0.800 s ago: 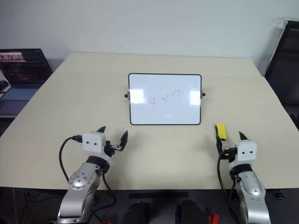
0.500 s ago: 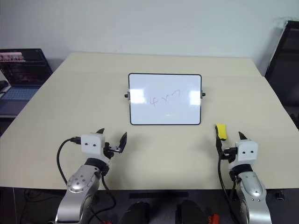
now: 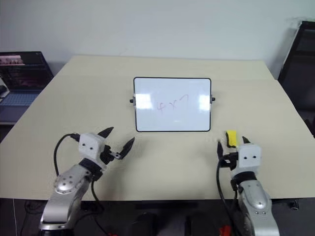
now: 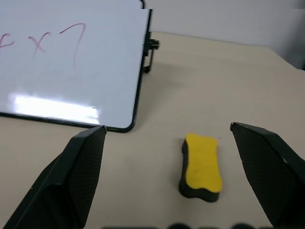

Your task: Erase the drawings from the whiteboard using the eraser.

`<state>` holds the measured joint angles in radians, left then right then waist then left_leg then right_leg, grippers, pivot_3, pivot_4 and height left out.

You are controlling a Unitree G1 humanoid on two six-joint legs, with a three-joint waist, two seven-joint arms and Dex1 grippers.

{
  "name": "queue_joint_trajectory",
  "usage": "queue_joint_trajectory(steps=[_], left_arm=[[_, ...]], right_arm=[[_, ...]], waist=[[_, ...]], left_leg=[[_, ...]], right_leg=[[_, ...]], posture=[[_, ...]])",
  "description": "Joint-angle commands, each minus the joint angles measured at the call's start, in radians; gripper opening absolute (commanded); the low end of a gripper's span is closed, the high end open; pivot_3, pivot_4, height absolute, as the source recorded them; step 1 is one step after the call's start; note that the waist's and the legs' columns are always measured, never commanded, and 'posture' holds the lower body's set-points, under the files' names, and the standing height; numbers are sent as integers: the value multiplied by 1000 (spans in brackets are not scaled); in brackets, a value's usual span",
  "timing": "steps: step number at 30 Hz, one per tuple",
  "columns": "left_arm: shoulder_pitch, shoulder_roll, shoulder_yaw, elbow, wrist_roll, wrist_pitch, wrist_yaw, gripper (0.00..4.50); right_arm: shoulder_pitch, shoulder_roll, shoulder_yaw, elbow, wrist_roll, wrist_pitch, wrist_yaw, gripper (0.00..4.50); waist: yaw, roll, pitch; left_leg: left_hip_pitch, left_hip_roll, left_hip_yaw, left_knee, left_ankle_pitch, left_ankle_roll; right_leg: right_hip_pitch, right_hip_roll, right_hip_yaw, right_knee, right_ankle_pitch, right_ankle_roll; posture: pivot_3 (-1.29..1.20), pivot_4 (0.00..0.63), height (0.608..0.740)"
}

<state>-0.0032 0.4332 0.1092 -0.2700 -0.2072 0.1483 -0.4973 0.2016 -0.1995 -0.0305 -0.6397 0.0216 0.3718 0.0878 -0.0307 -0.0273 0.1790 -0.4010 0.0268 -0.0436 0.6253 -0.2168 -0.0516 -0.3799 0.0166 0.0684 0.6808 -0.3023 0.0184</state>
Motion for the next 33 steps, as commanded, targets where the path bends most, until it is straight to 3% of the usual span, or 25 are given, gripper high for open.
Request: queue_joint_trajectory(steps=[1, 4, 7, 17, 25, 33], left_arm=[[-74, 41, -36, -38, -93, 43, -129, 4500], [-166, 87, -62, -19, -166, 82, -255, 4500], [-263, 123, -108, 36, -184, 93, -371, 4500], [-525, 192, -273, 206, -204, 142, -745, 4500], [-714, 96, -333, 360, -155, 87, -819, 4500], [-772, 73, -344, 457, -118, 7, -883, 4500]], right_arm=[[-52, -20, -45, -108, 33, 96, 16, 4457], [-114, -27, -103, -97, 64, 140, 16, 4457], [-174, -17, -147, -97, 132, 348, 13, 4457], [-383, -24, -260, 86, 212, 489, 2, 4457], [-469, -57, -242, 233, 199, 549, -6, 4457], [-470, -42, -213, 269, 192, 535, -15, 4457]], waist=[[5, 0, 0], [4, -1, 0], [0, -1, 0], [-9, 0, 0], [-7, 0, 0], [-17, 0, 0]], left_leg=[[0, -1, 0, 0, 0, 0], [0, -1, -1, 1, 0, 0], [0, 0, 0, 1, 0, 0], [-1, -1, 1, 0, 0, 0], [-3, -1, 2, 1, 0, 0], [-9, -1, 2, 1, 0, 1]], right_leg=[[0, 0, 0, 0, 0, 1], [1, 0, -1, 0, 1, 1], [1, 1, -1, 0, 1, 1], [-1, 5, 0, 0, 0, 1], [-3, 6, 1, 0, 1, 1], [-9, 7, 1, 1, 3, -4]], posture=[[0, 150, 740], [0, 150, 740], [0, 150, 740], [0, 150, 740], [0, 150, 740], [0, 150, 740]])
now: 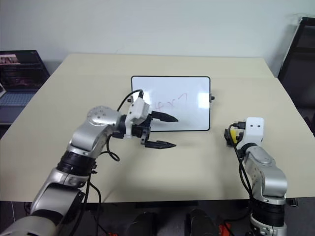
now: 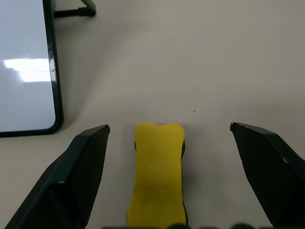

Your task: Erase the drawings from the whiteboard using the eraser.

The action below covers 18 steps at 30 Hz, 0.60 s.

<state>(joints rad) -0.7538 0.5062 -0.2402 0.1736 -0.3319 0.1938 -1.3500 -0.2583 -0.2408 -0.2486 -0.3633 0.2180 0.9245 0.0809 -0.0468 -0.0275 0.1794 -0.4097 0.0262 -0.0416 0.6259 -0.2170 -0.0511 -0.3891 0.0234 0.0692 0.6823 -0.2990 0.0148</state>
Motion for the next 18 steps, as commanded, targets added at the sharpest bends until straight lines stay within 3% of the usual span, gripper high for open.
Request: queue_joint_trajectory(steps=[1, 15, 18], left_arm=[[-20, 0, 7, 22, 10, -47, -36, 4500], [-19, -3, 25, 107, 37, -117, -49, 4500], [-16, -3, 26, 100, 37, -114, -44, 4500]], right_arm=[[-8, 1, 8, -4, -6, -18, -10, 4457], [13, 6, 15, 29, -8, -37, -16, 4457], [14, 5, 18, 50, -8, -47, -16, 3964]], waist=[[-1, 0, 0], [-1, 0, 0], [-1, 0, 0]], left_leg=[[0, 0, 0, 0, 0, 0], [-1, 0, -2, 1, 0, 0], [-1, 0, -2, 1, 0, 0]], right_leg=[[0, 0, 0, 0, 0, 0], [0, 0, -1, 0, 0, 0], [0, 0, -1, 0, 0, 0]], posture=[[0, 150, 740], [0, 150, 740], [0, 150, 740]])
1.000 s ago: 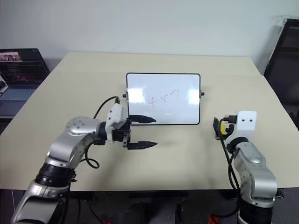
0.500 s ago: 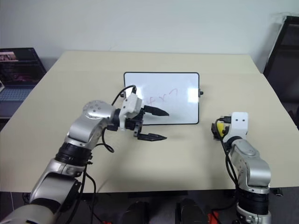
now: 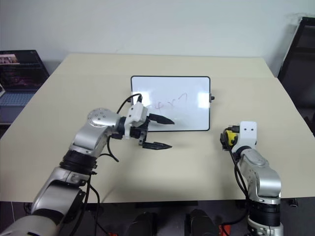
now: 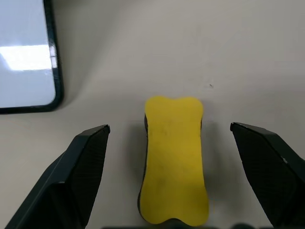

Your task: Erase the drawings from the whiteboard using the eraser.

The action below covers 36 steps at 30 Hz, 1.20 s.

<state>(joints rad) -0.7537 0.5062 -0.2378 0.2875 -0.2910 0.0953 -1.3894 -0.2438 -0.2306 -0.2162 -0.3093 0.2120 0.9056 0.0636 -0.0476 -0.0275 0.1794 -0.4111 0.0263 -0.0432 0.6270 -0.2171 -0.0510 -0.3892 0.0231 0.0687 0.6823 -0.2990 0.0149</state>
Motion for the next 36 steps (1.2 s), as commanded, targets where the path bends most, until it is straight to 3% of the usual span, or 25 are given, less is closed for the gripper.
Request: queue_joint_trajectory(steps=[1, 8, 16, 25, 30, 36], left_arm=[[-15, -3, 24, -15, -4, -14, -3, 4500], [-11, 2, 26, -29, -2, -5, 8, 4500], [53, 3, 37, -119, 53, 68, 175, 4500], [254, -19, 86, -468, 73, 341, 512, 4500], [232, -22, 84, -563, 112, 524, 659, 4500], [207, 2, 100, -549, 134, 606, 728, 4500]], right_arm=[[0, -5, -15, 0, -1, -30, 1, 3612], [-15, -2, -9, 47, -11, -63, -9, 1196], [15, -31, -1, -26, -5, -78, 16, 1138], [108, -133, 152, -296, -10, -110, 131, 1138], [-15, -188, 257, -289, -36, -121, 193, 1138], [-266, -170, 381, -51, -124, -210, 223, 1138]], waist=[[0, 0, 0], [0, 0, 0], [0, 0, 0], [-2, 0, 0], [-3, 0, 0], [-5, 0, 0]], left_leg=[[0, 0, 0, 0, 0, 0], [0, 0, 0, 0, 0, 0], [0, 0, 0, 0, 0, 0], [-1, 0, -4, 2, 0, 0], [0, 0, -4, 4, 0, 0], [3, 0, -2, 4, 0, 0]], right_leg=[[0, 0, 0, 0, 0, 0], [0, 0, 0, 0, 0, 0], [0, 0, 0, 0, 0, 0], [0, -1, -2, 1, 0, 0], [1, -1, -2, 2, -1, 6], [2, 0, -1, 5, -1, 6]], posture=[[0, 150, 740], [0, 150, 740], [0, 150, 740], [0, 150, 740], [0, 150, 740], [0, 150, 740]])
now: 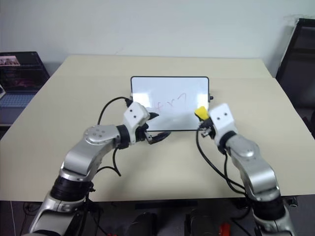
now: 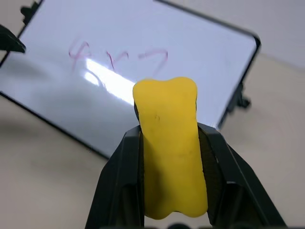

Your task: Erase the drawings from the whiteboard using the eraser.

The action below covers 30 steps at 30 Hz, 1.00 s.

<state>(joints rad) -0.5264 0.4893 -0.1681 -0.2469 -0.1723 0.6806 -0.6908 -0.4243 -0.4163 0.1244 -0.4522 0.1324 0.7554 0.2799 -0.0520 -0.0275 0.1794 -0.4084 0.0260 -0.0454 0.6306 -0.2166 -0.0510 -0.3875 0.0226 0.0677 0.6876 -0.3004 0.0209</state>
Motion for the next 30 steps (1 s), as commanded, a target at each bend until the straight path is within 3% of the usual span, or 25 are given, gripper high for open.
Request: queue_joint_trajectory(steps=[1, 14, 30], left_arm=[[-25, 27, 36, -2, 21, 21, 36, 4500], [-42, 58, 53, 74, 47, -16, 75, 4500], [-25, 59, 45, 70, 50, -46, 73, 4500]], right_arm=[[-134, 28, 57, 153, -61, -81, 9, 1138], [-480, 104, 182, 707, -223, -382, 102, 1138], [-571, 125, 188, 984, -333, -495, 164, 1138]], waist=[[-2, 0, 0], [3, 0, 0], [1, 0, 0]], left_leg=[[0, 0, 0, 0, 0, 0], [-1, -1, 1, -1, 0, 0], [-1, -1, -1, -1, 0, 0]], right_leg=[[0, 0, 0, 0, 0, 0], [-2, -6, -1, 1, 3, -5], [-2, -6, -1, 2, 3, -5]], posture=[[0, 150, 740], [0, 150, 740], [0, 150, 740]])
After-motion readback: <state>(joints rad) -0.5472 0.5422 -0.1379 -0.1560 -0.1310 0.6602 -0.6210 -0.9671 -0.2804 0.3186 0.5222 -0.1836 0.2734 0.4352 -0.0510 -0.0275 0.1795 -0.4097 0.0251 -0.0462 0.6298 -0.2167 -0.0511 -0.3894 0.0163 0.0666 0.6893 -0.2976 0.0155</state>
